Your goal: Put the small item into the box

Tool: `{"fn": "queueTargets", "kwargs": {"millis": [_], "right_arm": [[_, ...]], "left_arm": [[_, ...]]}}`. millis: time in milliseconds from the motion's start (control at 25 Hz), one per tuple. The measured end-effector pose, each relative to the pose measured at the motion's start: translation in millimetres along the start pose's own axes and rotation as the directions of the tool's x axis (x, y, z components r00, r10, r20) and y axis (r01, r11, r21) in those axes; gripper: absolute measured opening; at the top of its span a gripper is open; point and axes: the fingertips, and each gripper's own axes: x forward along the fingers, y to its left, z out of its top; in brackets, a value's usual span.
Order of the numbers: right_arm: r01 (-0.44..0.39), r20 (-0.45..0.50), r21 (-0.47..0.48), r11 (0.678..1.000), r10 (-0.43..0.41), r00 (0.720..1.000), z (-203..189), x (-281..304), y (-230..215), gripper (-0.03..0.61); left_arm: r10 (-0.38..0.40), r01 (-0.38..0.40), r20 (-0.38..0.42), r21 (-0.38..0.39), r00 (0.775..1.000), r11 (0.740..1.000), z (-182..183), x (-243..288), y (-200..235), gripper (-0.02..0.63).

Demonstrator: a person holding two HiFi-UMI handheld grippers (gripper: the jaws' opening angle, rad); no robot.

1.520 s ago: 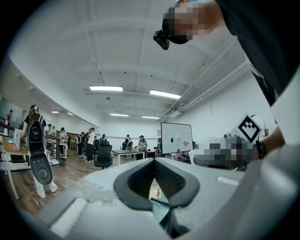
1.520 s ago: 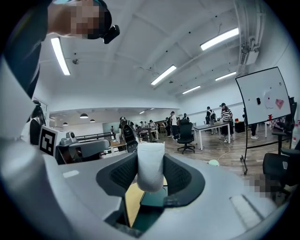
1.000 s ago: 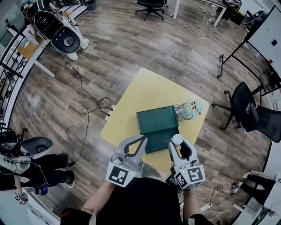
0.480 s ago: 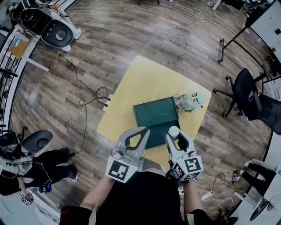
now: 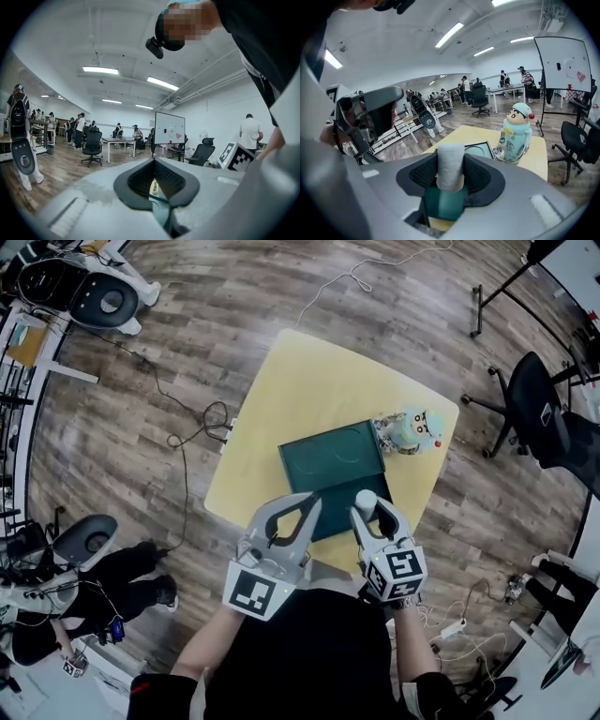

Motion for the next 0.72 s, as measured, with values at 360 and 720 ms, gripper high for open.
{"fn": "queueTargets", "kwargs": {"millis": [360, 720], "right_arm": [[0.015, -0.113, 0.034, 0.999, -0.011, 0.994, -38.4, 20.4, -12.8, 0.175], [0.033, -0.271, 0.012, 0.999, -0.029, 0.962, -74.3, 47.0, -18.9, 0.176]], "left_arm": [[-0.033, 0.033, -0.026, -0.004, 0.999, 0.999, -13.4, 10.8, -4.6, 0.002], [-0.044, 0.043, -0.042, -0.025, 0.998, 0.999, -26.3, 13.9, 4.0, 0.002]]}}
